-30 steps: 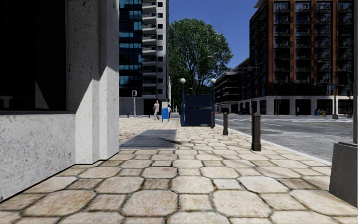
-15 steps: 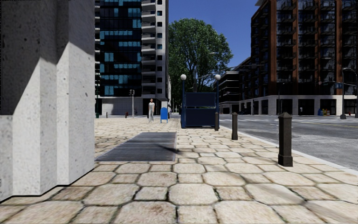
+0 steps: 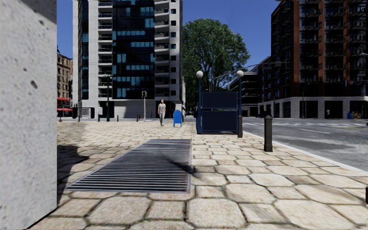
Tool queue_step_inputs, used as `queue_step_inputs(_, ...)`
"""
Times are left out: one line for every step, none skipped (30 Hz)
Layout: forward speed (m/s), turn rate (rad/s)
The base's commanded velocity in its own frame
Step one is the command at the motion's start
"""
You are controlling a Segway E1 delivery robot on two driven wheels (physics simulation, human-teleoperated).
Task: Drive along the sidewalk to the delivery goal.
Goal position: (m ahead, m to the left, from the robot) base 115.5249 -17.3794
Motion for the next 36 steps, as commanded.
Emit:
queue_step_inputs(2.00,0.27)
queue_step_inputs(2.00,0.27)
queue_step_inputs(2.00,0.27)
queue_step_inputs(2.00,0.28)
queue_step_inputs(2.00,0.29)
queue_step_inputs(2.00,0.35)
queue_step_inputs(2.00,0.35)
queue_step_inputs(2.00,0.37)
queue_step_inputs(2.00,0.38)
queue_step_inputs(2.00,0.38)
queue_step_inputs(2.00,0.38)
queue_step_inputs(2.00,0.39)
queue_step_inputs(2.00,0.40)
queue_step_inputs(2.00,0.44)
queue_step_inputs(2.00,0.44)
queue_step_inputs(2.00,0.46)
queue_step_inputs(2.00,0.49)
queue_step_inputs(2.00,0.49)
queue_step_inputs(2.00,0.51)
queue_step_inputs(2.00,0.53)
queue_step_inputs(2.00,0.53)
queue_step_inputs(2.00,0.53)
queue_step_inputs(2.00,0.54)
queue_step_inputs(2.00,0.54)
queue_step_inputs(2.00,0.54)
queue_step_inputs(2.00,0.54)
queue_step_inputs(2.00,0.54)
queue_step_inputs(2.00,0.54)
queue_step_inputs(2.00,0.54)
queue_step_inputs(2.00,0.54)
queue_step_inputs(2.00,0.54)
queue_step_inputs(2.00,0.54)
queue_step_inputs(2.00,0.54)
queue_step_inputs(2.00,0.48)
queue_step_inputs(2.00,0.42)
queue_step_inputs(2.00,0.39)
